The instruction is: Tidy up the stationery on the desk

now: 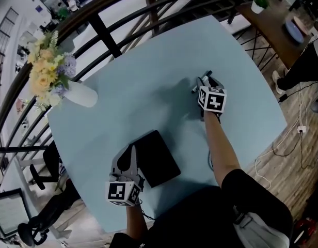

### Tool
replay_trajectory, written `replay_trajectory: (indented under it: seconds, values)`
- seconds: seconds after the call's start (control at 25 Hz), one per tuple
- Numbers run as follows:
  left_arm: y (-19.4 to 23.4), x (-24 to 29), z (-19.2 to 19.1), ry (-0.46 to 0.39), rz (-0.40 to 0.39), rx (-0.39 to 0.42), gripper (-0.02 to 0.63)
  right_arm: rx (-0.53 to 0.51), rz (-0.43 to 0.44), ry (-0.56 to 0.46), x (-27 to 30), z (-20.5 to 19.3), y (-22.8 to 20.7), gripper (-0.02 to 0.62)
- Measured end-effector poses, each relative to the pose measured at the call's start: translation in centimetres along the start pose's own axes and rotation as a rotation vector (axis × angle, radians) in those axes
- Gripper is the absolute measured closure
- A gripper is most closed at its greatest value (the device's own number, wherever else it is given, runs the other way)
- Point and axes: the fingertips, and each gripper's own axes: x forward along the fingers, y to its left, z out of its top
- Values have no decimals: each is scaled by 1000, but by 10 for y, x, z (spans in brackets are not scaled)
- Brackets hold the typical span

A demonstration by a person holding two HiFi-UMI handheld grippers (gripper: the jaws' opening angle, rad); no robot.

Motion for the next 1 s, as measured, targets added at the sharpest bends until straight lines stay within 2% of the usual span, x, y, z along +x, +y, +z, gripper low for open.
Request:
replay_trajectory:
  seconds: [0.16,0.28,0.48,0.76,0.88,1.0]
  values:
    - [-1,1,0,1,-7,-8,614,12,-33,27,8,-5,-6,380]
    - [1,2,-2,4,-6,-4,614,13,-49,60,16,-12,-9,356]
    - [3,1,-5,21,-1,5,614,-43,-53,117,21,-19,-4,347]
    - [4,0,-7,20,2,2,614,-52,-62,115,17,-20,-6,354]
    - [3,-2,-6,18,3,5,614,-68,-52,138,13,-23,-6,384]
    - [4,-3,-9,21,3,3,614,-141,-17,189,15,-30,1,439]
